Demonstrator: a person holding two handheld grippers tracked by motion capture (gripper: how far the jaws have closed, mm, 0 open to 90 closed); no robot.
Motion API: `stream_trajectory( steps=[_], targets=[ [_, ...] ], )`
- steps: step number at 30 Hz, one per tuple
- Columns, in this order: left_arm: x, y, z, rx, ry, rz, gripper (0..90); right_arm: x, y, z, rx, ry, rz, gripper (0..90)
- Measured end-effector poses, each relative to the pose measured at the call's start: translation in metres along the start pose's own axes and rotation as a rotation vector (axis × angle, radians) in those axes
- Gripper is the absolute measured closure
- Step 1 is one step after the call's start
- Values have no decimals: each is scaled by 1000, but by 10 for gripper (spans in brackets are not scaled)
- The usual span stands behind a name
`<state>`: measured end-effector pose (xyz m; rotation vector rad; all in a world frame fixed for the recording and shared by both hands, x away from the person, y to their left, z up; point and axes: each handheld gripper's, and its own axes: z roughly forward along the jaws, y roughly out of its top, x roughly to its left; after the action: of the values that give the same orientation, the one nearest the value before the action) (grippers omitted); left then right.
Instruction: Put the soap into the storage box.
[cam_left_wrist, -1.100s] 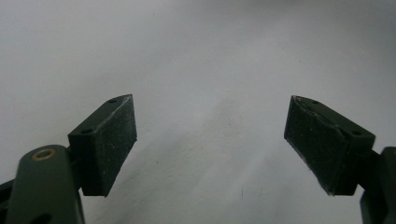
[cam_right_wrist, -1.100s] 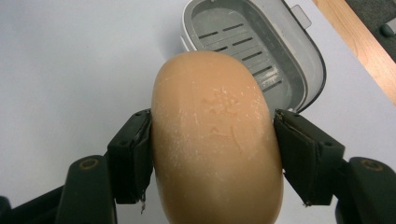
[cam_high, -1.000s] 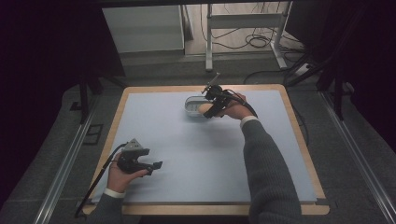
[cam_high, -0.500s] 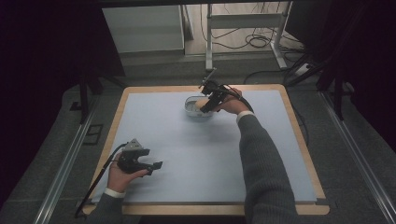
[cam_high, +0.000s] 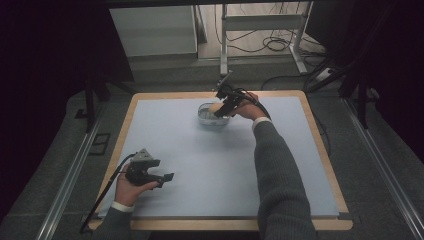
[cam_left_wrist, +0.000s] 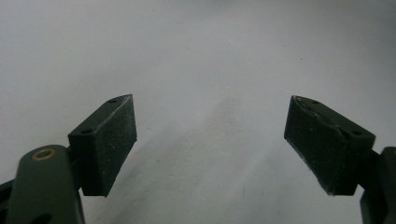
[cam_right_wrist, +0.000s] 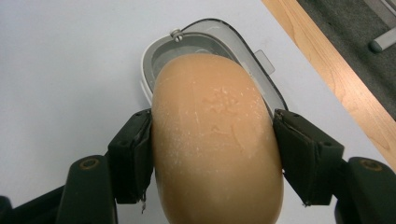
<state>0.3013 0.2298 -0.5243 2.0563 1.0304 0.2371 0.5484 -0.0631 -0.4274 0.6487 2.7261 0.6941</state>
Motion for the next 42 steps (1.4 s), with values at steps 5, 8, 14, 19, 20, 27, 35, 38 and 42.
stream_trajectory(
  steps=[5,8,14,19,20,27,35,38,42],
  targets=[
    [0,0,1,2,0,-2,172,-3,-1,7,3,1,2,329],
    [0,0,1,3,-1,-4,172,-3,0,11,-2,5,0,329],
    [0,-1,1,3,-2,-3,171,-3,9,18,-5,8,-16,329],
    [1,-1,0,6,0,1,171,-4,13,23,-4,9,-16,330],
    [1,-1,0,6,0,1,171,-4,13,25,-8,11,-15,330],
    [1,-2,1,9,-2,-2,171,-5,12,29,0,28,-19,328],
    [0,-1,1,13,-3,1,171,-2,13,25,-15,25,-13,278],
    [0,-1,1,12,-2,4,171,0,13,21,-21,19,-13,261],
    [-1,-1,2,9,-5,0,170,1,11,14,-38,13,-3,260]
  ],
)
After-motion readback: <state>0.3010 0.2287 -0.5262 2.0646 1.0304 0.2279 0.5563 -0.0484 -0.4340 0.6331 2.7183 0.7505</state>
